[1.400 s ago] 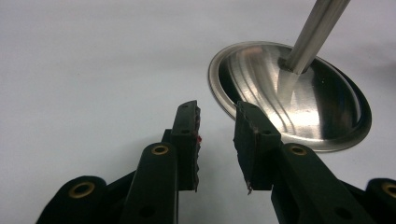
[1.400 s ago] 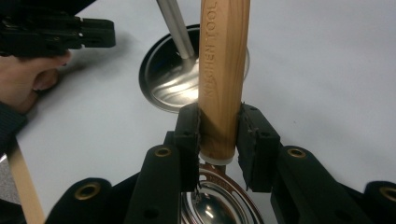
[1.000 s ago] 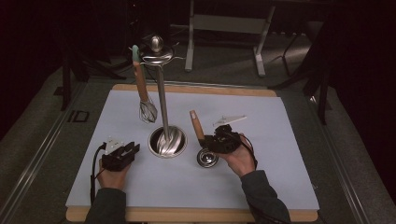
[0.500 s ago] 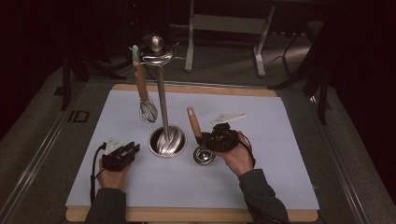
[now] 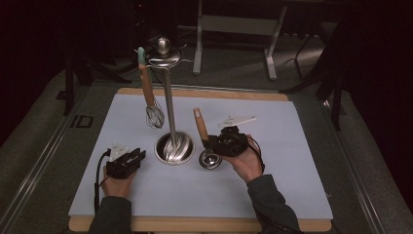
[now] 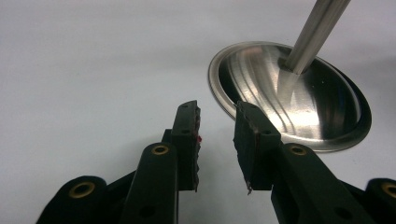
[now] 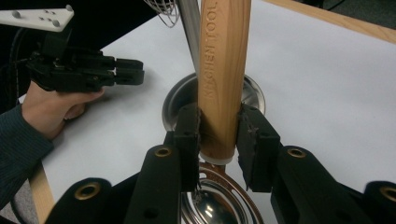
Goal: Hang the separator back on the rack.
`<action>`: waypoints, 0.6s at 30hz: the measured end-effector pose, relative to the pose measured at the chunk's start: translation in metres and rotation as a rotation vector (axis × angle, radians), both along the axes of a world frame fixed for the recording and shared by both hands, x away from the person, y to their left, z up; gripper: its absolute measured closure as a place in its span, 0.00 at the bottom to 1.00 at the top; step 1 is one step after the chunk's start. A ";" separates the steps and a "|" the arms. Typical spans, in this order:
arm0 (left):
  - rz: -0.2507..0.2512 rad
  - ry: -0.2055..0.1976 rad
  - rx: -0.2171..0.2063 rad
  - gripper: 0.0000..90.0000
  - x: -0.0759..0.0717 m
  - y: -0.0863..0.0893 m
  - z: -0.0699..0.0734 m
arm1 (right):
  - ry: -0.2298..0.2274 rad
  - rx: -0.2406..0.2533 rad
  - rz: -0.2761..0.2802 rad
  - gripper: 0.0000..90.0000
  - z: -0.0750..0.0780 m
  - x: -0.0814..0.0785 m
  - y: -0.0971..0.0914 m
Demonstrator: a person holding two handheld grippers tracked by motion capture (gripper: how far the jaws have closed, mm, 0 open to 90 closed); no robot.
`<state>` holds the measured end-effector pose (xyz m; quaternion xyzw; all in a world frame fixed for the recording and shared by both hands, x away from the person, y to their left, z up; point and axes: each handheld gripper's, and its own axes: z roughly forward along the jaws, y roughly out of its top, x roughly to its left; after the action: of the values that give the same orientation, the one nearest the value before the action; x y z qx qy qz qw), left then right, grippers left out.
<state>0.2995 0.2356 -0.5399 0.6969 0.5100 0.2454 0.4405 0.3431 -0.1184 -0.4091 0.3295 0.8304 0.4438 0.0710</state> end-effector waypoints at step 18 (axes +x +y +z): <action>-0.001 0.001 0.002 0.78 0.000 0.000 0.000 | -0.194 0.132 0.055 0.79 0.072 -0.019 0.016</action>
<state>0.2994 0.2355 -0.5399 0.6977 0.5094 0.2453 0.4400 0.3237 -0.1022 -0.3370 0.2659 0.7973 0.5291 0.1167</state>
